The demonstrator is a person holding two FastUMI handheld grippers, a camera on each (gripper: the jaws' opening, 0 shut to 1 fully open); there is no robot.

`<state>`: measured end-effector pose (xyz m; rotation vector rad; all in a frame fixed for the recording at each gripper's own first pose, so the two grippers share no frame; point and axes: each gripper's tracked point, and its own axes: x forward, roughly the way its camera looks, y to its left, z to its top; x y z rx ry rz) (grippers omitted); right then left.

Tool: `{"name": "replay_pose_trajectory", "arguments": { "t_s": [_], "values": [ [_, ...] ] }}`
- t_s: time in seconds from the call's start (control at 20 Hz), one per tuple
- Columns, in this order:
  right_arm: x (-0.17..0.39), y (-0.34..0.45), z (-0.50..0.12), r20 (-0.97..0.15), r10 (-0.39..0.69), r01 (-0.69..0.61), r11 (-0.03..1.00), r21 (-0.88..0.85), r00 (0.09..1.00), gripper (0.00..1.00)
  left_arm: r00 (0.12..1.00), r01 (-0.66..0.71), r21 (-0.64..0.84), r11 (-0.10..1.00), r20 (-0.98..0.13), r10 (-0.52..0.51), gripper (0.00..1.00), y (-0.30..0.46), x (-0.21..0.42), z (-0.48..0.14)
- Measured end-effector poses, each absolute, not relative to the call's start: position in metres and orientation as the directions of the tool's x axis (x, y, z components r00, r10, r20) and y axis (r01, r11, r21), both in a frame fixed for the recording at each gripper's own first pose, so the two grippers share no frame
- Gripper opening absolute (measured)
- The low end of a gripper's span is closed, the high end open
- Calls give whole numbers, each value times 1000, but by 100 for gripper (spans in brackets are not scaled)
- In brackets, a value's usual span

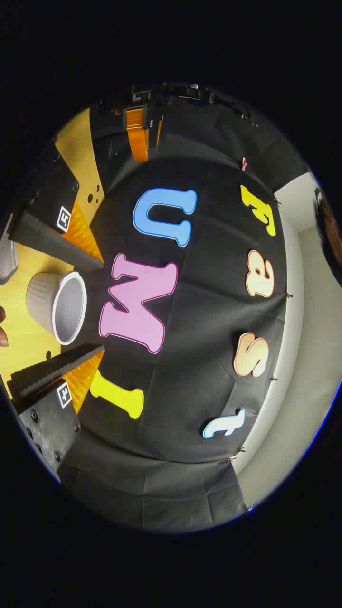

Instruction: Pick up the small broom and dustpan from the desktop, sweep the trash into the dustpan with the broom, and then empty the trash into the garbage bin.

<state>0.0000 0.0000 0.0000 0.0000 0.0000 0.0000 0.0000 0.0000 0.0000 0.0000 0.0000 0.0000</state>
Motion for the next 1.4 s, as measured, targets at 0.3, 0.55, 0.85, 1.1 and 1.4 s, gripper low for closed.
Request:
{"name": "replay_pose_trajectory", "arguments": {
  "t_s": [0.3,0.55,0.85,1.1,1.4],
  "values": [
    [6,-10,-3,7,-2,2,1000,22,1000,93,1000,-29,2,1000,-7,29,95,-2,7,13],
    [11,-16,-5,13,5,-5,999,35,1000,97,1000,-24,-13,1000,-4,24,95,-9,12,17],
    [15,-11,-15,-1,57,-57,998,33,998,93,999,-32,-36,999,-29,31,95,-12,19,5],
    [-19,16,-73,-159,284,-272,958,95,946,97,996,-42,-2,999,-79,41,95,-9,22,-20],
    [-86,25,-189,-460,429,-413,900,141,777,98,992,-49,16,999,-114,51,95,-11,23,-37]
  ]
}}
